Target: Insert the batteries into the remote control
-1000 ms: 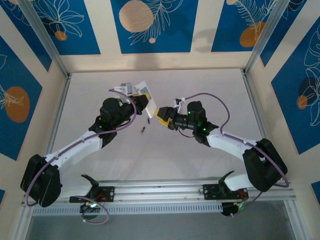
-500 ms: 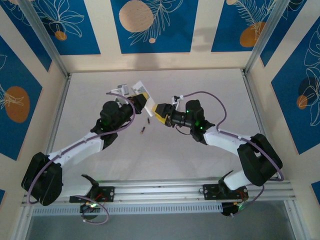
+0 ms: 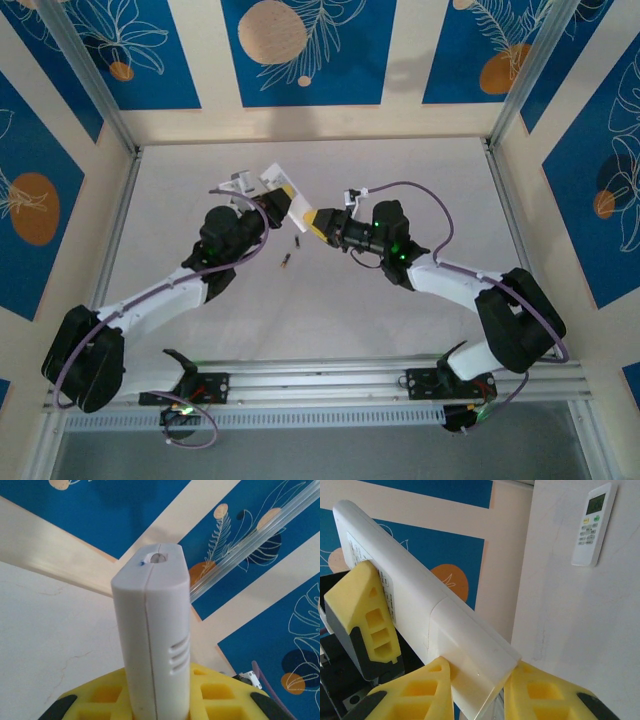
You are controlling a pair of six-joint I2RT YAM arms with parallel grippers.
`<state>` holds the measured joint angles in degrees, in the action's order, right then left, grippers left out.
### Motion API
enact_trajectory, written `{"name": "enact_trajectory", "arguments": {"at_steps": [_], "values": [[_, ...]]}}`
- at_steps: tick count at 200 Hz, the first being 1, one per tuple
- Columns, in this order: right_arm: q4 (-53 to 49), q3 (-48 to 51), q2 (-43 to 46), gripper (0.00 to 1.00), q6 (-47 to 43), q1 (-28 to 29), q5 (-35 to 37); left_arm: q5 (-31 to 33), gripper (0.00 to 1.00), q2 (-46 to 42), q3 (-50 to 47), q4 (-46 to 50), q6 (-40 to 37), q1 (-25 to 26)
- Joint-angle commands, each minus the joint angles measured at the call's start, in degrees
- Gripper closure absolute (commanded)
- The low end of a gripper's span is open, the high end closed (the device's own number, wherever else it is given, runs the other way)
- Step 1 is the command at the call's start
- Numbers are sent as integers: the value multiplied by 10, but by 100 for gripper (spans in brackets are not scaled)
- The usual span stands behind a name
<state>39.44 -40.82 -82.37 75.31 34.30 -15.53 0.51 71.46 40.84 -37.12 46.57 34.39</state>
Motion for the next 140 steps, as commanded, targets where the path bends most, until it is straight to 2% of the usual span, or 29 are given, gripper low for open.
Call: {"name": "enact_trajectory", "arguments": {"at_steps": [1,30,69,97,105,110,122,127,133,140], "values": [[-68,38,18,81,-24,-1,26,3,100,-33,10,-25,-28,6],[-79,74,56,86,-38,-5,30,0,100,-29,13,-23,-30,-4],[-116,104,104,97,-64,-18,35,3,100,-32,7,-21,-30,-8],[-120,114,130,96,-70,-27,30,4,100,-30,6,-16,-28,-8],[-101,112,135,91,-72,-27,15,1,100,-27,6,-16,-26,-8],[-88,108,138,84,-71,-28,5,-1,100,-24,6,-18,-24,-8],[-87,93,142,49,-64,-24,-1,-6,100,-16,8,-23,-18,-8],[-92,83,142,38,-60,-23,1,-7,100,-13,8,-26,-15,-9],[-95,74,142,30,-56,-22,2,-9,100,-9,9,-32,-10,-8],[-90,67,139,26,-53,-21,6,-11,100,-6,11,-36,-3,-8]]}}
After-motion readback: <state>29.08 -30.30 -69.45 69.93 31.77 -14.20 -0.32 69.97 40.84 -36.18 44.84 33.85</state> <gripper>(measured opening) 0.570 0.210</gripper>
